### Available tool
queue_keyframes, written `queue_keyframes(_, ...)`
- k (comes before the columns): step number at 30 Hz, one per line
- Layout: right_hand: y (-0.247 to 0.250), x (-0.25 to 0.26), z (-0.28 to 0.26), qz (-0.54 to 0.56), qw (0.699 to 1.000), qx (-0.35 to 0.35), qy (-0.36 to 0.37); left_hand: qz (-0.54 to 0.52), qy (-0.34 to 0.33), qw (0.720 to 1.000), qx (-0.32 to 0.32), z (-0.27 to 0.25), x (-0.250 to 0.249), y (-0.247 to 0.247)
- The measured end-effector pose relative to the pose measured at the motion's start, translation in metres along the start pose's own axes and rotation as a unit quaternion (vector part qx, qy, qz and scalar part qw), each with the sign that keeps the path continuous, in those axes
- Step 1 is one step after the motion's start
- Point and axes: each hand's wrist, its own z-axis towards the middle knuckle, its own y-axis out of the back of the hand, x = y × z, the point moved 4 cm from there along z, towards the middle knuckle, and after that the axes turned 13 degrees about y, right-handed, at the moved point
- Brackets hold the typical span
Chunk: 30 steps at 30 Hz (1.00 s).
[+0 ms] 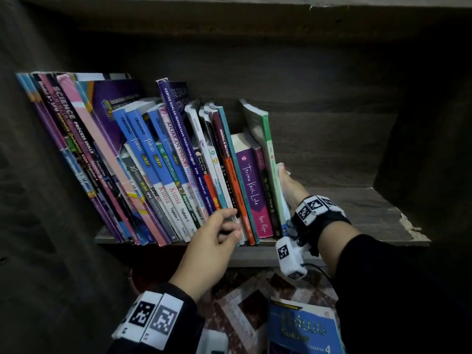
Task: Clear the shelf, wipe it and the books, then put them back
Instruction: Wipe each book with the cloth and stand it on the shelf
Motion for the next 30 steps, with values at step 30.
queue_keyframes(30,0.109,-0.206,-0.142,-0.222,0.968,0.097,-0.063,0.294,0.124,0.940,0.123,-0.012,0.102,-0.102)
